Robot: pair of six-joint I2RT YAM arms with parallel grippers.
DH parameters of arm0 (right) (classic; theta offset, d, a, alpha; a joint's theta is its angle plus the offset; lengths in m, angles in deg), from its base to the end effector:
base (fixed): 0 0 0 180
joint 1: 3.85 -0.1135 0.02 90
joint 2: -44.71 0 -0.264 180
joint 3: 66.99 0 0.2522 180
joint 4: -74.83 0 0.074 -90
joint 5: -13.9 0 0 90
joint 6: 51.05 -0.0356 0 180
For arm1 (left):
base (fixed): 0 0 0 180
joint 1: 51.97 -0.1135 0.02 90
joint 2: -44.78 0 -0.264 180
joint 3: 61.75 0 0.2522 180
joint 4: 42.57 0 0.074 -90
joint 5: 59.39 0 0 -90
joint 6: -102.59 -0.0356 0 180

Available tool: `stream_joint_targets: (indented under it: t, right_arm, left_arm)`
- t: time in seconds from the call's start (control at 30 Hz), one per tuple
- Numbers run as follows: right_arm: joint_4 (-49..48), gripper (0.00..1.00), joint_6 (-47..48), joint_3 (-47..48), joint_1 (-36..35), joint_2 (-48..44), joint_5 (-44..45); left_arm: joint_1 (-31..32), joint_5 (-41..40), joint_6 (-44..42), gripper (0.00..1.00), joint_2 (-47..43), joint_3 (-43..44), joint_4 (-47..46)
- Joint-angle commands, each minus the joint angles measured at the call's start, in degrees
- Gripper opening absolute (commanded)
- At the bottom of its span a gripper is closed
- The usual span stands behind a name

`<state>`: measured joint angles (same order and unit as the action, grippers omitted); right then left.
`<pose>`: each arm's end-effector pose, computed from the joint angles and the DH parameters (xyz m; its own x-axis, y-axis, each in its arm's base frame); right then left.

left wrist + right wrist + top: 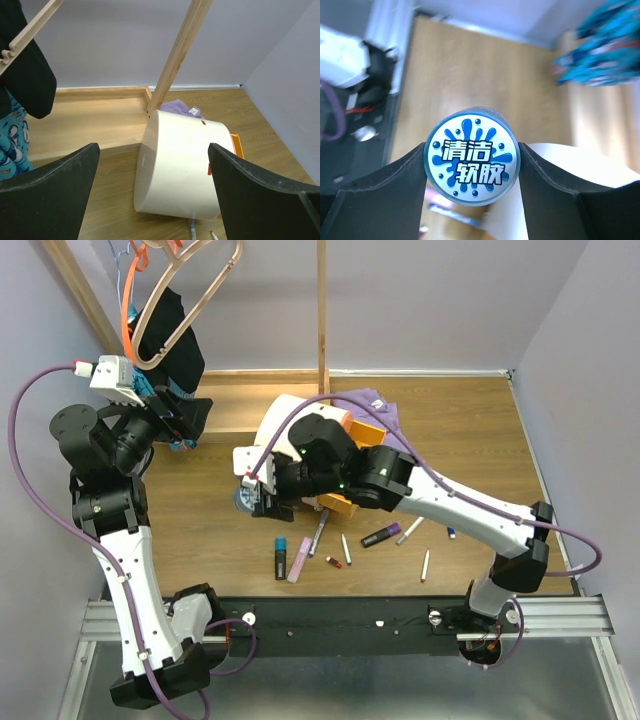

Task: Sort the stationery into containers
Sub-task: Place the stationery in the drawer.

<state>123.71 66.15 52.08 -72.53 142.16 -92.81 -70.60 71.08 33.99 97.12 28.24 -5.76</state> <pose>0.1304 0.3622 0.4187 0.3022 -0.4298 -0.8508 -0.9523 -0.0971 -0.2892 0.1585 0.0290 0.4780 -0.1228 -0.3343 -0.9344 0.3514 0.8659 -0.3560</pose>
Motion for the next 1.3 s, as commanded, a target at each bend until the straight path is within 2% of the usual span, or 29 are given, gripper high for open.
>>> stream_joint_targets:
  t: [0.0, 0.2, 0.33, 0.6, 0.8, 1.27]
  right_arm:
    - [1.8, 0.54, 5.0, 3.3, 3.9, -3.0, 10.9]
    - [-4.2, 0.52, -3.3, -1.5, 20.7, -8.5, 12.6]
    - [-5.5, 0.52, -4.8, -7.7, 26.5, -14.1, 12.5]
    - [-7.5, 0.52, -5.7, -18.2, 29.7, -18.8, 12.4]
    - [-6.6, 0.52, -6.8, -17.9, 32.0, -16.9, 12.0]
    - [-3.3, 0.52, -7.1, -18.3, 35.8, -10.2, 6.3]
  left_arm:
    - [0.2, 3.6, 3.5, 0.98, 0.1, -2.7, -5.8]
    - [0.4, 3.0, 0.5, 0.98, 0.8, -3.5, -5.7]
    - [1.8, 2.6, -3.8, 0.98, 1.1, -4.1, -4.2]
    - [4.0, 4.9, -6.6, 0.98, 2.1, -3.3, -1.9]
    - [6.1, 5.5, -10.0, 0.98, 2.8, -0.7, 1.6]
    - [6.2, 5.3, -8.8, 0.98, 1.1, -5.4, -0.7]
